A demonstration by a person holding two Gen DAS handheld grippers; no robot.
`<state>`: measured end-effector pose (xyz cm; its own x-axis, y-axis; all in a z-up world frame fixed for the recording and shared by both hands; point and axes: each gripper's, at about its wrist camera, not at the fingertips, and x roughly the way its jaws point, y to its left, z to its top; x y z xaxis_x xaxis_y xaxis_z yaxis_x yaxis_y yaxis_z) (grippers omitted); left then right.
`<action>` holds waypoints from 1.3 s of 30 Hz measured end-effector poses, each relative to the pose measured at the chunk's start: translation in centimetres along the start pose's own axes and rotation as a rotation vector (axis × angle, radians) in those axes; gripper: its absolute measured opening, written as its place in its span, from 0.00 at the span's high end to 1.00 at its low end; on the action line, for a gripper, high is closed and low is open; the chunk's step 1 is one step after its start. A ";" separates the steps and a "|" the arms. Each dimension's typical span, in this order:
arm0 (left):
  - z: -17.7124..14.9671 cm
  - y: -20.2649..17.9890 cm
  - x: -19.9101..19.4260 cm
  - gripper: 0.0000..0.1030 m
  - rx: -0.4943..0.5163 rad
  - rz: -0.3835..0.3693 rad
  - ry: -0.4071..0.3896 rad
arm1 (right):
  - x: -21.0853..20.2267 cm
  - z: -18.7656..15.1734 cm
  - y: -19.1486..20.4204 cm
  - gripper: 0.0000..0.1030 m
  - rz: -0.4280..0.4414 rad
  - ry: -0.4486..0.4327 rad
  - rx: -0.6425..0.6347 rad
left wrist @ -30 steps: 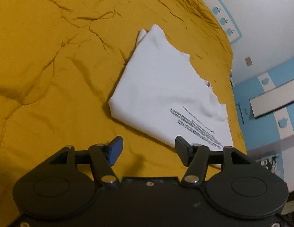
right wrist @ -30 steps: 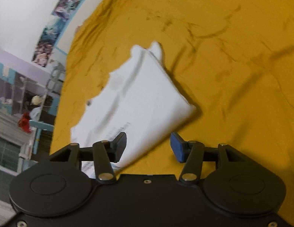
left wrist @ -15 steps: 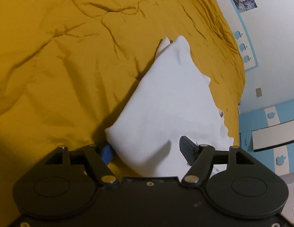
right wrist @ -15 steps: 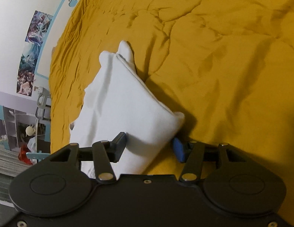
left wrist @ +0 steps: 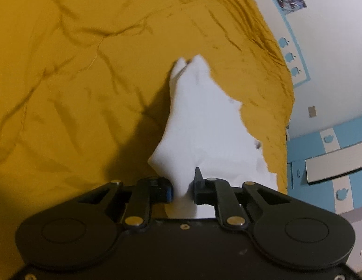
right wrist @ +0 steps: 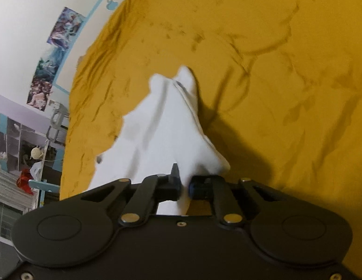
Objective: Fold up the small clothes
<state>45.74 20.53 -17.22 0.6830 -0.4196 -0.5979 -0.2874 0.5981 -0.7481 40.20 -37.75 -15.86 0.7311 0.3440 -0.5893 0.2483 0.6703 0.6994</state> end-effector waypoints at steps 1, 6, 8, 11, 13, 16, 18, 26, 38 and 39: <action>-0.1 -0.5 -0.7 0.87 0.020 -0.003 0.001 | -0.7 0.0 0.5 0.94 0.005 -0.005 -0.010; -2.9 -1.5 -6.1 0.88 0.110 -0.027 0.038 | -6.4 -1.2 1.3 0.94 0.059 0.002 -0.045; -4.9 -0.7 -8.4 0.88 0.134 -0.019 0.058 | -9.0 -2.7 0.9 0.94 0.060 0.020 -0.075; -7.7 0.8 -10.7 0.88 0.118 -0.005 0.100 | -12.3 -5.4 -1.2 0.94 0.050 0.059 -0.084; -9.3 2.0 -11.7 0.88 0.109 0.001 0.119 | -13.7 -7.0 -2.8 0.94 0.041 0.074 -0.066; -10.6 3.4 -11.7 0.87 0.123 0.032 0.124 | -14.3 -8.9 -5.4 0.94 0.012 0.076 -0.045; -10.9 3.8 -11.0 0.86 0.150 0.052 0.123 | -13.7 -9.5 -7.2 0.95 0.003 0.081 -0.007; -11.0 4.6 -13.9 0.50 0.242 0.148 0.133 | -13.9 -8.9 -9.7 0.73 0.008 0.114 0.018; -10.6 3.2 -15.8 0.41 0.461 0.158 -0.019 | -14.2 -6.9 -4.5 0.49 -0.101 0.031 -0.483; -10.8 3.2 -15.0 0.41 0.459 0.161 -0.009 | -13.6 -7.1 -4.3 0.49 -0.108 0.036 -0.498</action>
<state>27.31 21.37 -13.77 0.6605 -0.2923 -0.6915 -0.0651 0.8953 -0.4407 24.70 -40.66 -13.73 0.6934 0.2716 -0.6674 -0.0182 0.9325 0.3606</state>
